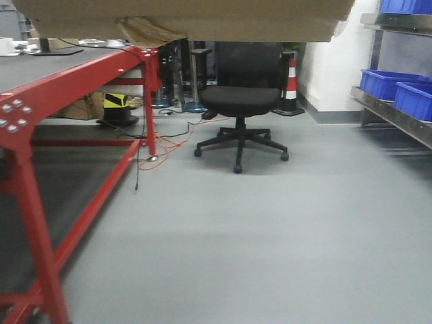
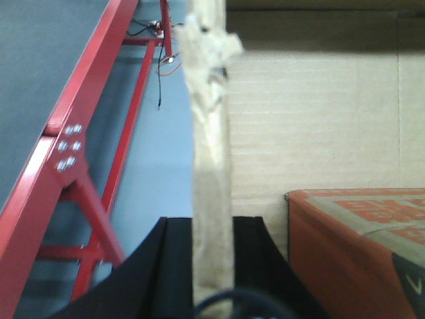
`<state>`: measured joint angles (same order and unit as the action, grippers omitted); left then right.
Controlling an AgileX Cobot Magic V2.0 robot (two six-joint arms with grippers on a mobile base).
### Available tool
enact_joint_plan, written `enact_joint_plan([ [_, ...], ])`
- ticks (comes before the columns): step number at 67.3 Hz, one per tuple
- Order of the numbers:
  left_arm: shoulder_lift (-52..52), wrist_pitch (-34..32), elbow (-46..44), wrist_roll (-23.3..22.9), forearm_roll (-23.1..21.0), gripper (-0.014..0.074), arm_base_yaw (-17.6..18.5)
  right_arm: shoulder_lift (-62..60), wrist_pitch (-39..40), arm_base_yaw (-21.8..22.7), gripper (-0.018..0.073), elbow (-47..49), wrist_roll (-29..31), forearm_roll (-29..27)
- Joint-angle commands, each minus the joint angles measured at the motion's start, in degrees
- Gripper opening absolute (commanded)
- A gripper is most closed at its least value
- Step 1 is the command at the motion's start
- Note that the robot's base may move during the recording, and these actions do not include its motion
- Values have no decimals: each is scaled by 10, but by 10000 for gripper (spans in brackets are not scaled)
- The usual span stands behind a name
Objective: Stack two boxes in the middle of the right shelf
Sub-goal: 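Hold the boxes with both grippers while driving to the steel shelf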
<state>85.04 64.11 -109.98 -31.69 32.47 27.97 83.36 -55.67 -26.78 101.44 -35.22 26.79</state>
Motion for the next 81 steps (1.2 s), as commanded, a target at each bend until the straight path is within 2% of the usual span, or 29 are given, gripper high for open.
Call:
enact_joint_plan([
  [1, -7, -9, -7, -5, 29, -111, -3, -7, 22, 3, -160, 7, -3, 27],
  [81, -7, -9, -7, -5, 29, -111, -3, -7, 22, 3, -160, 7, -3, 27],
])
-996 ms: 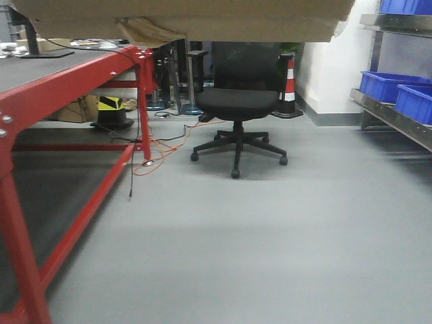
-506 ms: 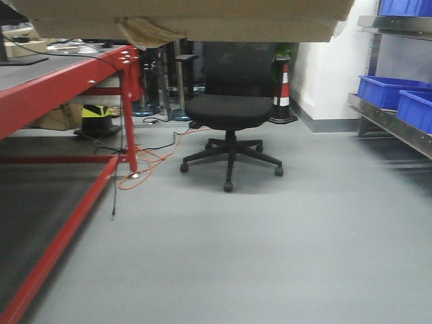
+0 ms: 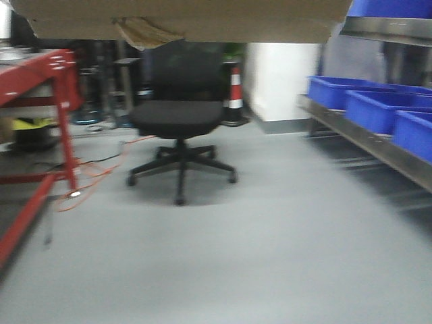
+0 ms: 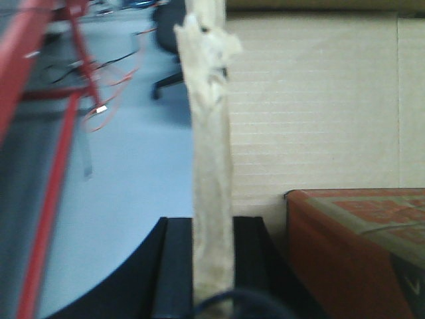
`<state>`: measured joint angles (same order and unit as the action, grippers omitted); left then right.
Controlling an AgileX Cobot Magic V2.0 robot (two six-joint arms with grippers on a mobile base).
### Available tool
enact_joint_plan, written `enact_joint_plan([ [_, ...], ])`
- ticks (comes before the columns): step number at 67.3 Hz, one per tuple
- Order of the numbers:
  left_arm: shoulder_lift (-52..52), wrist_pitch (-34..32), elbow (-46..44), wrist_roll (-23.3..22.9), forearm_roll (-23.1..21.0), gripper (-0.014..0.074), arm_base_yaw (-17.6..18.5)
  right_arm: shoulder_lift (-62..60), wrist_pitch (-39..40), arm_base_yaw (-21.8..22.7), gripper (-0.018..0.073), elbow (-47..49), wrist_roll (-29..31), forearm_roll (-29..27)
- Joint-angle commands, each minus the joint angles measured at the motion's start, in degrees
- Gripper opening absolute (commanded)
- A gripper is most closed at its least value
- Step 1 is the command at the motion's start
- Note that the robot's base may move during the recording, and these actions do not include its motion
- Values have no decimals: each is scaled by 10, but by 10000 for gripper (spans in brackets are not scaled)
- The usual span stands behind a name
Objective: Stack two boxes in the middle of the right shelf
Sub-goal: 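Hold the boxes with both grippers while driving to the steel shelf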
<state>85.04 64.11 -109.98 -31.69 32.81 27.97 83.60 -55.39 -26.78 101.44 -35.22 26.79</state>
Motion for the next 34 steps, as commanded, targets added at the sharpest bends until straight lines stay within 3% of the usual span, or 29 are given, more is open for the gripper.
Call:
enact_joint_plan([
  [1, -7, -9, -7, -5, 25, -111, -3, -10, 19, 3, -160, 7, -3, 27],
  [34, -7, -9, -7, -5, 25, -111, -3, -10, 19, 3, -160, 7, -3, 27],
])
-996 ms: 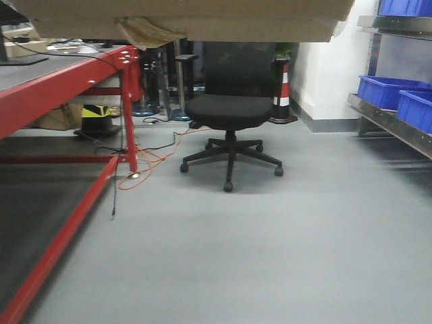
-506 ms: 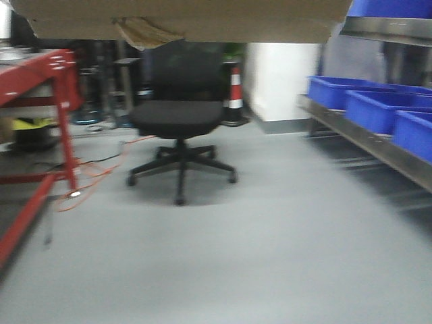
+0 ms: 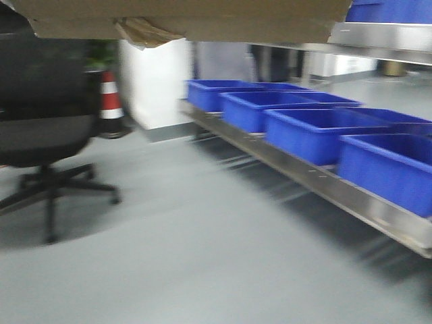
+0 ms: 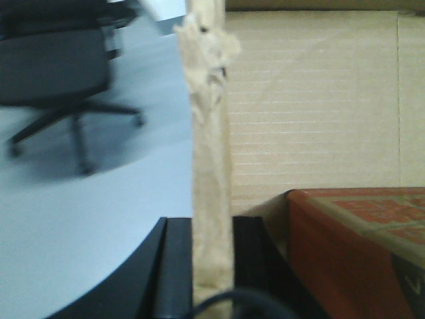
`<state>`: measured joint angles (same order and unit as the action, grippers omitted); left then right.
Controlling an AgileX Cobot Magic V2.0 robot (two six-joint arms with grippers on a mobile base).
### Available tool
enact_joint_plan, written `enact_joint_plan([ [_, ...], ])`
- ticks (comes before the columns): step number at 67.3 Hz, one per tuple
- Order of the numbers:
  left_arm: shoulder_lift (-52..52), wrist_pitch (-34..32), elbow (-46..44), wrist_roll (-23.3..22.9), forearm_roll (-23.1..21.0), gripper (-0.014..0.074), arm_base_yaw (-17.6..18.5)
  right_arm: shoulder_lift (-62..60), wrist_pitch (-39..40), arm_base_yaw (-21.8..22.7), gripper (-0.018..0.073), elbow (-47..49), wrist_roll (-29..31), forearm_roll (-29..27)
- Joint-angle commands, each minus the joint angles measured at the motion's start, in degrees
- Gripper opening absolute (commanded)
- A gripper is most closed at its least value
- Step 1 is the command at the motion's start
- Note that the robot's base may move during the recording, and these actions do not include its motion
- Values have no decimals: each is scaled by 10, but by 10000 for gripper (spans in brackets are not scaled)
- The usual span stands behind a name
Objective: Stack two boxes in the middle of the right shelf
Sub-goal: 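Hold the boxes with both grippers while driving to the steel shelf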
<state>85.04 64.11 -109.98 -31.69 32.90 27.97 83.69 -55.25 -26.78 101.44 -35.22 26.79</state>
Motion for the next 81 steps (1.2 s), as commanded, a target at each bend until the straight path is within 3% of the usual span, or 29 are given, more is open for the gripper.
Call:
enact_joint_plan([
  [1, -7, -9, -7, -5, 24, -111, -3, -11, 18, 3, -160, 7, -3, 27],
  [81, -7, -9, -7, -5, 24, -111, -4, -11, 18, 3, -160, 7, -3, 27],
])
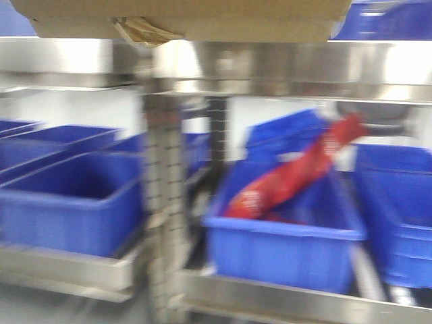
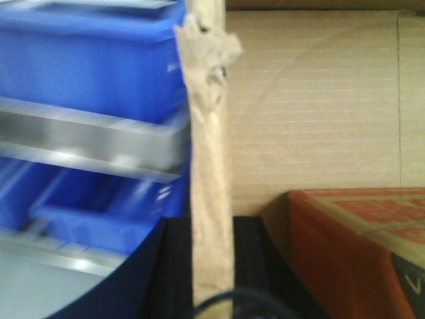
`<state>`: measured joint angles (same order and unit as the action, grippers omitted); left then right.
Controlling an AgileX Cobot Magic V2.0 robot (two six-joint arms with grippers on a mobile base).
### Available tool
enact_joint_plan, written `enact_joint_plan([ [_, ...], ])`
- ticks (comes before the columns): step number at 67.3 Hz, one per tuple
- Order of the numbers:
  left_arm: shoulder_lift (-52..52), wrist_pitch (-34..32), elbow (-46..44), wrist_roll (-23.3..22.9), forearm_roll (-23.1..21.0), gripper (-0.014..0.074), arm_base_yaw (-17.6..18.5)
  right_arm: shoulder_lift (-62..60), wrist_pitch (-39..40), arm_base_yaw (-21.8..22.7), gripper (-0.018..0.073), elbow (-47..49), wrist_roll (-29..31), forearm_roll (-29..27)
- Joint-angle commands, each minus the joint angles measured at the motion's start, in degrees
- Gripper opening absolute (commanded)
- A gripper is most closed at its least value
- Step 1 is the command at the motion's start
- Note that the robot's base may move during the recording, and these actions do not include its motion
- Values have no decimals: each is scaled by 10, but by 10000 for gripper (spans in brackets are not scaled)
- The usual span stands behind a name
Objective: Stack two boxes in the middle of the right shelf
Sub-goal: 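Hold the boxes with both grippers while driving to the steel shelf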
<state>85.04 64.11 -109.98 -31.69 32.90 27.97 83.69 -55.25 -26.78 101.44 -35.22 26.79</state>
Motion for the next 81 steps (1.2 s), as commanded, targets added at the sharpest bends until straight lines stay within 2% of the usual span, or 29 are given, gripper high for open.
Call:
enact_joint_plan([
  [1, -7, -9, -7, -5, 24, -111, -4, -11, 18, 3, -160, 7, -3, 27],
  [81, -7, -9, -7, -5, 24, -111, -4, -11, 18, 3, -160, 7, -3, 27],
])
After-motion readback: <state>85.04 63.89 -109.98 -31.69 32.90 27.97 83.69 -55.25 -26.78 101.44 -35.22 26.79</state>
